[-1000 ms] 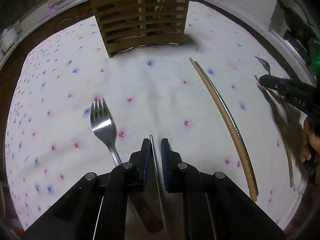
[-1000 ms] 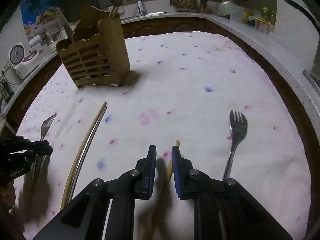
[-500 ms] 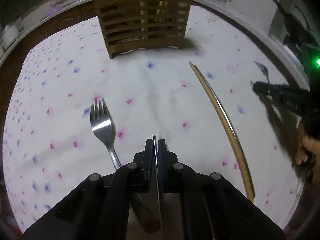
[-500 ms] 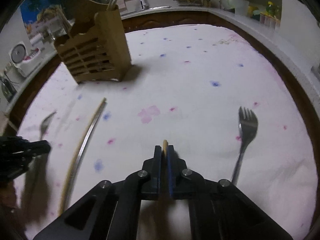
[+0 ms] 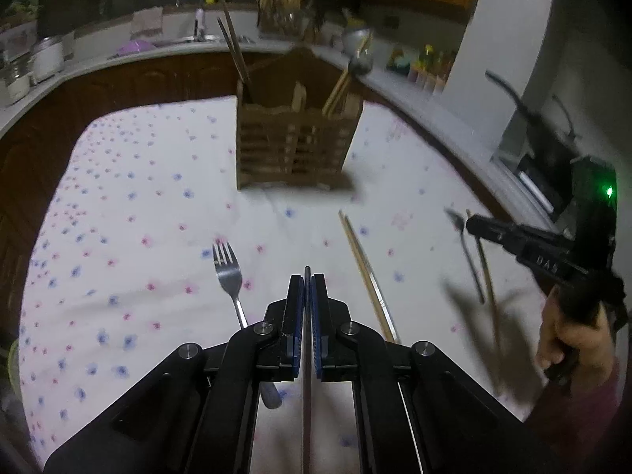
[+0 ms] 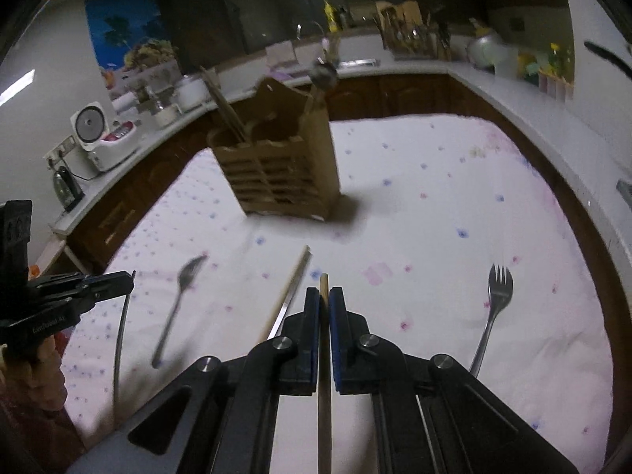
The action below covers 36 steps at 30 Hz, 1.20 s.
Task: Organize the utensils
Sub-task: 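Lift both chopsticks and carry them above the wooden holder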
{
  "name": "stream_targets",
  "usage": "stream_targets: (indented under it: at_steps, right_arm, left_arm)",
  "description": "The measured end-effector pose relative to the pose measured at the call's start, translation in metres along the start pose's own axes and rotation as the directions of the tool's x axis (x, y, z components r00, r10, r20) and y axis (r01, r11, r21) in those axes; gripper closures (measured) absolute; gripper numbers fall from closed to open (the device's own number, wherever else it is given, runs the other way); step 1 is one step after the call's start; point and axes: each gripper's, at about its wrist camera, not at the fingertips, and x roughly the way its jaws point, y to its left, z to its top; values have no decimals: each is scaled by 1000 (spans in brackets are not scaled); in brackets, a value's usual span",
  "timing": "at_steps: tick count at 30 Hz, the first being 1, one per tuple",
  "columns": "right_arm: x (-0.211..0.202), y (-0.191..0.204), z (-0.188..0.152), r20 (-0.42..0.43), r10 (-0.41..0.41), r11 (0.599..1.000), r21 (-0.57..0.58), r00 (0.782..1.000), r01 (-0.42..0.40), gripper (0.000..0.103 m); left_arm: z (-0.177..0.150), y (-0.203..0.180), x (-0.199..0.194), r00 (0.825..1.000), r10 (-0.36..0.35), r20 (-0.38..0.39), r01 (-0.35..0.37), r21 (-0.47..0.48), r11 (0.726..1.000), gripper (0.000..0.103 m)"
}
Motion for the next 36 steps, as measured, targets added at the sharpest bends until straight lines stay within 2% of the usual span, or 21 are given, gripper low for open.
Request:
stream_targets:
  at_steps: [9,18,36]
  right_arm:
    - [-31,21,9,73,24,999,-38,997,-21,98]
    - [-65,34,18,164,33,998,-67,986,-22,98]
    - [-82,44,30,239,43,995,-92,970,-22,98]
  left_arm:
    - [4,-5,-53,994,-3,109,3,-1,1000,100]
    - [2,-2,-87,981,-5,194,11,-30,999,100]
    - [8,0,-107,964,1,267,9,-37,999,101]
